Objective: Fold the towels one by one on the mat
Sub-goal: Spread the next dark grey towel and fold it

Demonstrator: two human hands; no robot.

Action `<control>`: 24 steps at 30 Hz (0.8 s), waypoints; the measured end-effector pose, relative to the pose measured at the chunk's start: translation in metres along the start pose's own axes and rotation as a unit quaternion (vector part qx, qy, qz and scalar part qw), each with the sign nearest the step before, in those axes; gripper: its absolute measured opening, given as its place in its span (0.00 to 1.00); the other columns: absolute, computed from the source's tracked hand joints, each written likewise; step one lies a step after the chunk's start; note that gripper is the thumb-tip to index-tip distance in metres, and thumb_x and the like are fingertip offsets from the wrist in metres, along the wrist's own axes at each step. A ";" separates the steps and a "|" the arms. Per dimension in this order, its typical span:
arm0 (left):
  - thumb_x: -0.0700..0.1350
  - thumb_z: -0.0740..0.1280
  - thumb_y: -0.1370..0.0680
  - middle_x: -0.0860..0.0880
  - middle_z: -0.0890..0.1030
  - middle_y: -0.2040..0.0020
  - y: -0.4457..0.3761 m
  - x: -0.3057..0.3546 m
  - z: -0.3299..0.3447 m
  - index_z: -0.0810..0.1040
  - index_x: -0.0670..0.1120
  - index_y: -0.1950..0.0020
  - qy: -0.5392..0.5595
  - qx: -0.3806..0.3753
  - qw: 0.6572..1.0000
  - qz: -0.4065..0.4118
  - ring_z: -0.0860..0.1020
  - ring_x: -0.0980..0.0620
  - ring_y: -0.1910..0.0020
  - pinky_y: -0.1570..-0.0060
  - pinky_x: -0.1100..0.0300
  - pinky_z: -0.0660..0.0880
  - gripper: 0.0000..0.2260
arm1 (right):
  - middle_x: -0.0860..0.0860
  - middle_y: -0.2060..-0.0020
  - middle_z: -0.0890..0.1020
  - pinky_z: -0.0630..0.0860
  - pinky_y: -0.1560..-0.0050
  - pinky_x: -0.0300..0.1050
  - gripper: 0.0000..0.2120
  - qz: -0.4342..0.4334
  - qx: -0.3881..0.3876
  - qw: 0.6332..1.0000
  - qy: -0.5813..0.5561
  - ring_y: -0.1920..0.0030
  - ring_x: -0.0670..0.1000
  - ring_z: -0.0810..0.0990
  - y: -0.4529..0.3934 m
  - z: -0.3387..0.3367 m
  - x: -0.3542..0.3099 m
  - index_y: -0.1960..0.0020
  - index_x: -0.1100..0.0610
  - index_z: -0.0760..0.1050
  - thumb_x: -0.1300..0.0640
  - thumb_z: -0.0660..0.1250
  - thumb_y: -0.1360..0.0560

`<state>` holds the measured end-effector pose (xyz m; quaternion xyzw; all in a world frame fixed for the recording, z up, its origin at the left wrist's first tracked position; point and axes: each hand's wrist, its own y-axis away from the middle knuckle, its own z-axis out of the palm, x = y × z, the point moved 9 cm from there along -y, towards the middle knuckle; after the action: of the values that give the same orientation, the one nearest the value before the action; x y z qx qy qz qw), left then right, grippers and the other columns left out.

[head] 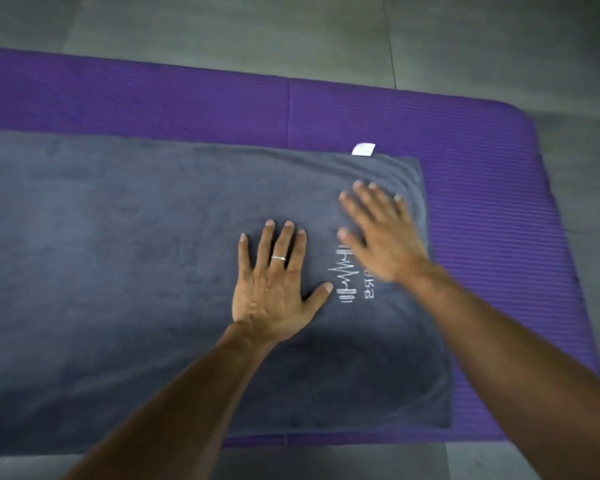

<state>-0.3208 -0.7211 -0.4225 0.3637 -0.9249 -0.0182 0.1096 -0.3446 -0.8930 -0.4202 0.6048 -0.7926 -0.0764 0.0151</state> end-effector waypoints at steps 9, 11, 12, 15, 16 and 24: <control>0.75 0.56 0.36 0.45 0.60 0.23 -0.004 0.005 -0.002 0.61 0.43 0.24 0.012 -0.018 0.999 -0.038 0.51 0.41 0.22 0.28 0.33 0.47 0.50 | 0.52 0.22 0.57 0.52 0.26 0.59 0.28 -0.116 -0.023 0.993 -0.005 0.23 0.54 0.55 -0.050 -0.006 -0.016 0.23 0.50 0.59 0.43 0.46 0.21; 0.73 0.57 0.35 0.44 0.60 0.23 -0.002 0.007 -0.002 0.61 0.42 0.24 0.022 -0.012 0.999 -0.043 0.51 0.41 0.22 0.28 0.34 0.45 0.48 | 0.50 0.21 0.54 0.48 0.25 0.60 0.27 0.022 0.005 1.000 -0.018 0.22 0.53 0.52 -0.053 -0.010 0.042 0.22 0.49 0.55 0.42 0.46 0.19; 0.72 0.56 0.33 0.43 0.60 0.23 -0.001 0.010 -0.002 0.62 0.42 0.24 0.029 -0.007 0.999 -0.041 0.51 0.40 0.22 0.28 0.35 0.44 0.46 | 0.50 0.21 0.53 0.47 0.26 0.61 0.26 0.087 0.011 0.996 -0.022 0.22 0.52 0.50 -0.050 -0.013 0.074 0.21 0.48 0.53 0.43 0.46 0.18; 0.62 0.58 0.26 0.42 0.65 0.26 0.004 0.039 -0.011 0.66 0.41 0.27 0.058 0.052 0.997 0.003 0.58 0.42 0.24 0.28 0.34 0.50 0.34 | 0.53 0.21 0.52 0.49 0.25 0.61 0.25 0.158 0.003 0.987 -0.040 0.22 0.54 0.51 -0.028 -0.024 0.125 0.21 0.50 0.52 0.48 0.50 0.17; 0.59 0.60 0.25 0.42 0.68 0.28 0.007 0.055 -0.015 0.68 0.42 0.28 0.079 0.078 0.993 0.029 0.62 0.42 0.25 0.29 0.34 0.53 0.31 | 0.54 0.22 0.53 0.52 0.26 0.61 0.25 0.160 0.021 0.985 -0.057 0.23 0.55 0.54 -0.017 -0.029 0.129 0.22 0.52 0.54 0.50 0.51 0.17; 0.49 0.62 0.23 0.47 0.76 0.41 0.012 0.198 0.003 0.62 0.55 0.25 0.026 -0.077 0.964 0.252 0.71 0.45 0.41 0.40 0.50 0.63 0.26 | 0.56 0.27 0.67 0.59 0.25 0.51 0.25 0.096 0.039 0.978 -0.179 0.25 0.55 0.63 0.077 -0.015 0.129 0.27 0.57 0.67 0.63 0.65 0.23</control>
<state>-0.4702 -0.8463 -0.3864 0.1093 -0.9793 -0.0521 0.1623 -0.4516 -0.9990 -0.4038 0.5024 -0.8392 -0.1511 -0.1432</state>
